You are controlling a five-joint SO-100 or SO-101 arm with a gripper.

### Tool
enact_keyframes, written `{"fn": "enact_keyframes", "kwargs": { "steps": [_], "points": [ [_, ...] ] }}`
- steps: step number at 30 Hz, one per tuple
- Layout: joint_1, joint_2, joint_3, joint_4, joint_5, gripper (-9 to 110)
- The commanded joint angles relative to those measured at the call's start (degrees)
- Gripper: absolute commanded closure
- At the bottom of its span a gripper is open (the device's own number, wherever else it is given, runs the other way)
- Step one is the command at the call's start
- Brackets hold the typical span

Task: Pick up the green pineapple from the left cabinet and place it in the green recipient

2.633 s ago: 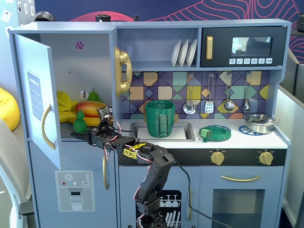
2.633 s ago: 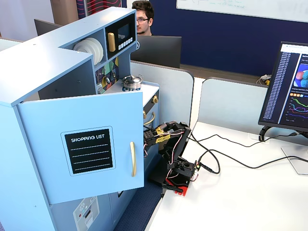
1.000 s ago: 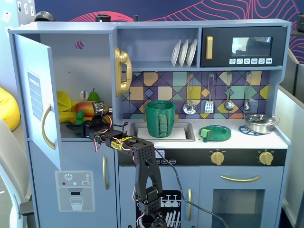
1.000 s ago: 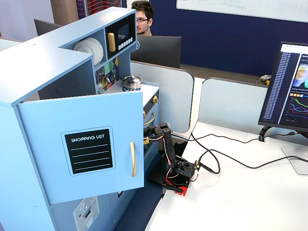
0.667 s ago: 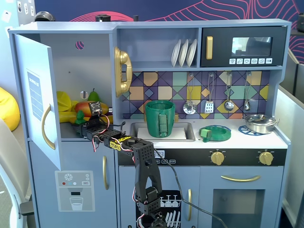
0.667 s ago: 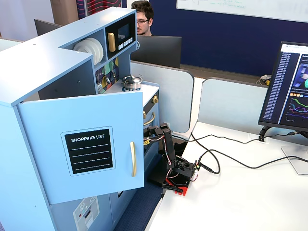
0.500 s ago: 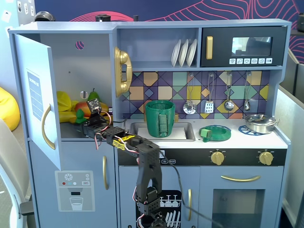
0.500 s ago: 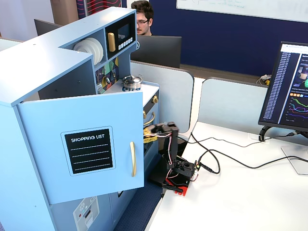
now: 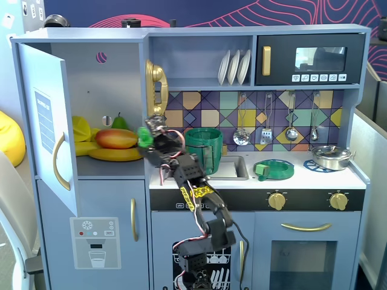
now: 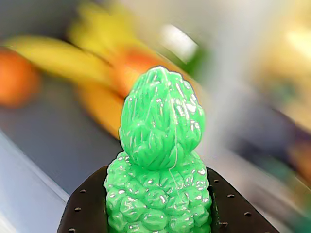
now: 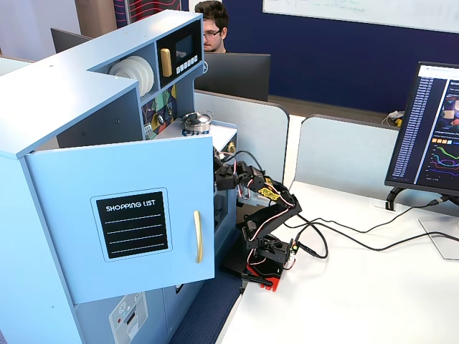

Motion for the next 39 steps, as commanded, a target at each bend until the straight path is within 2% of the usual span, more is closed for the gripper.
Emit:
{"fn": "enact_keyframes", "kwargs": {
  "steps": [1, 3, 8, 17, 28, 34, 36, 39],
  "points": [
    [11.34, 2.72, -7.12, 3.52, 5.98, 101],
    [17.84, 0.7, -9.05, 1.58, 9.14, 101],
    [28.3, -8.61, -10.2, -12.13, 15.64, 101],
    [31.03, -29.44, -21.18, -23.55, 17.23, 101],
    [31.29, -48.52, -36.83, -23.47, 15.91, 101],
    [31.38, -50.54, -39.73, -23.47, 22.85, 61],
    [30.94, -49.75, -39.02, -23.47, 23.29, 55],
    [30.23, -47.72, -36.65, -23.55, 22.32, 52]
  ]
}}
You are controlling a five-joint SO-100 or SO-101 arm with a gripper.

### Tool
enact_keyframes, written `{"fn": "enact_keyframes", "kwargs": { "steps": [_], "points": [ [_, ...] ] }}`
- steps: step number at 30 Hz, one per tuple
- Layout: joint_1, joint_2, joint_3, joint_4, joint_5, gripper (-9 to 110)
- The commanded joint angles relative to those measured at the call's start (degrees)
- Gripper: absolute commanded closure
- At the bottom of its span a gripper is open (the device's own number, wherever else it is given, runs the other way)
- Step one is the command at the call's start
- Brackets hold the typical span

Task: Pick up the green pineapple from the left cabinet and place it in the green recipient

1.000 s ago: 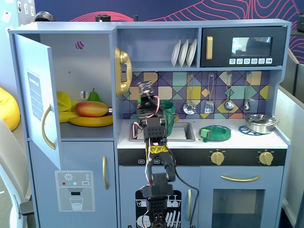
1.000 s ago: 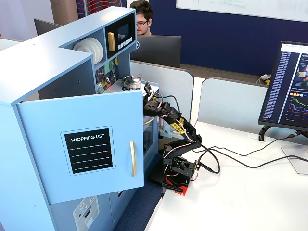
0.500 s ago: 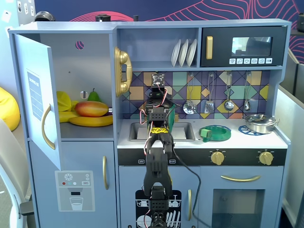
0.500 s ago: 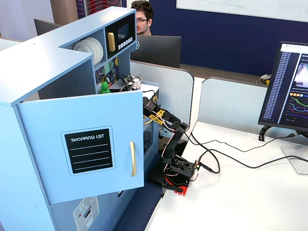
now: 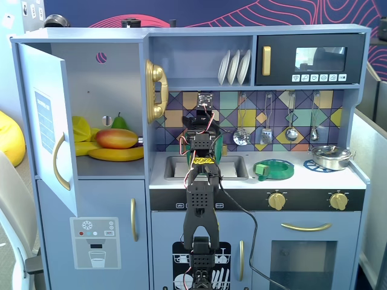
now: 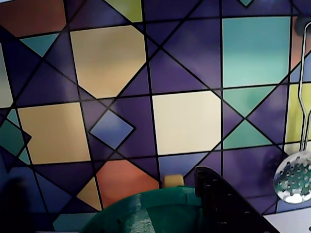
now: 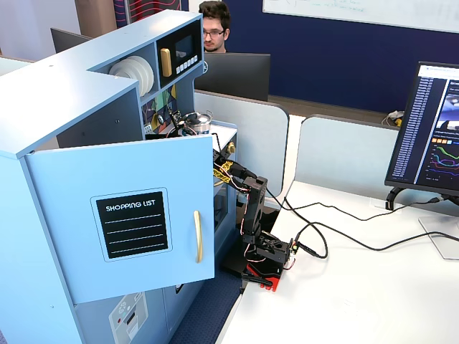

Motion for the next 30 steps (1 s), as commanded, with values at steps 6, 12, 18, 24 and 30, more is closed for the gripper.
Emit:
{"fn": "enact_keyframes", "kwargs": {
  "steps": [6, 12, 18, 24, 30],
  "points": [
    [-1.41, 14.41, 10.99, -2.11, 0.18, 55],
    [-2.02, 43.68, 38.58, 7.73, 2.11, 57],
    [0.0, 65.21, 59.59, 20.74, 2.81, 58],
    [0.7, 75.85, 75.67, 30.23, 5.1, 61],
    [-1.41, 81.56, 86.84, 39.73, 11.87, 64]
  ]
}}
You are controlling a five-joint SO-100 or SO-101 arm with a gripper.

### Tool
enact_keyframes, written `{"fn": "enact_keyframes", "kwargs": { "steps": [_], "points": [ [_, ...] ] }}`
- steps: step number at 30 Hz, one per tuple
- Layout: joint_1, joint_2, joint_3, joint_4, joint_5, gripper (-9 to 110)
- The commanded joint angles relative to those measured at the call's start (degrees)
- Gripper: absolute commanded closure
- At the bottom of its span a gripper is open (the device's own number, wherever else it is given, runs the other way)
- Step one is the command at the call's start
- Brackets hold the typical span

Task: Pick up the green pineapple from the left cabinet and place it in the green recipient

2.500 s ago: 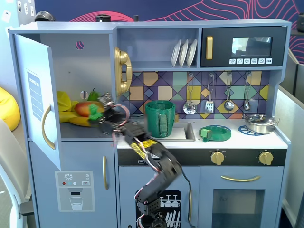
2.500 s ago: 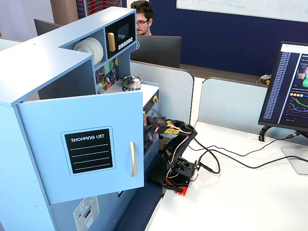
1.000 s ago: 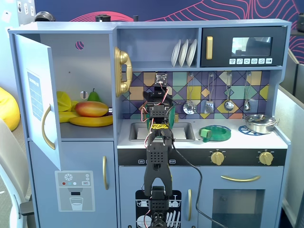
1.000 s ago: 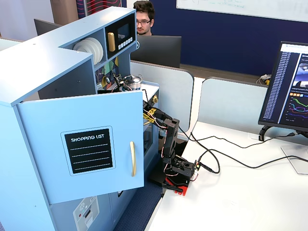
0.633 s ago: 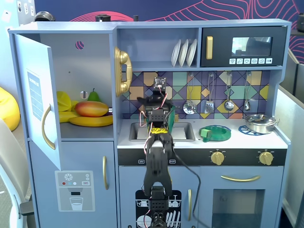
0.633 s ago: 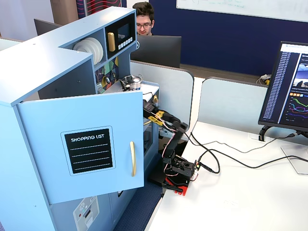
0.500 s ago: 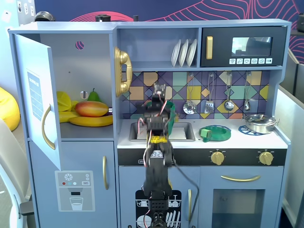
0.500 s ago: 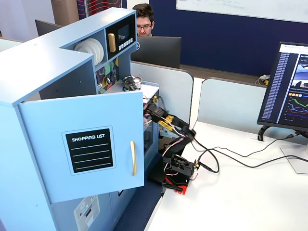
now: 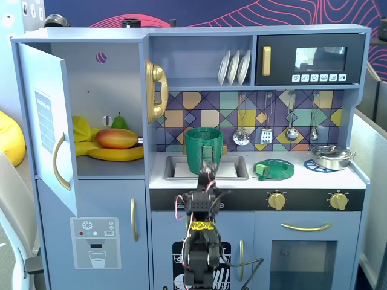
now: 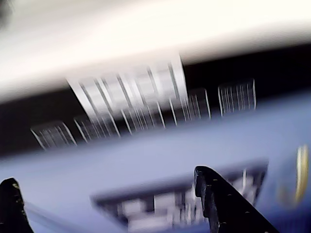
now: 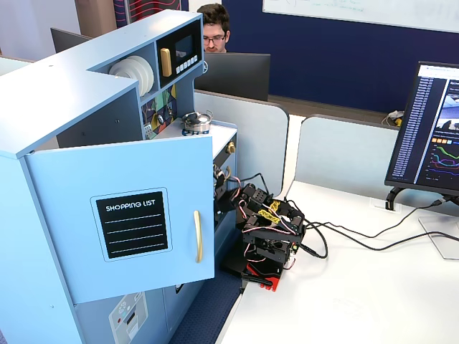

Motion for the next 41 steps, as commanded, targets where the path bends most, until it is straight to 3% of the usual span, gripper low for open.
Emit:
{"fn": "enact_keyframes", "kwargs": {
  "steps": [1, 8, 11, 16, 41],
  "points": [
    [-1.67, 3.78, 5.01, 7.38, 4.83, 64],
    [-1.67, 7.56, 13.36, 22.41, 2.9, 77],
    [-2.29, 7.56, 14.85, 28.3, -1.14, 92],
    [-2.72, 7.56, 16.52, 34.28, -5.01, 98],
    [-1.67, 7.65, 16.61, 37.97, -6.24, 94]
  ]
}}
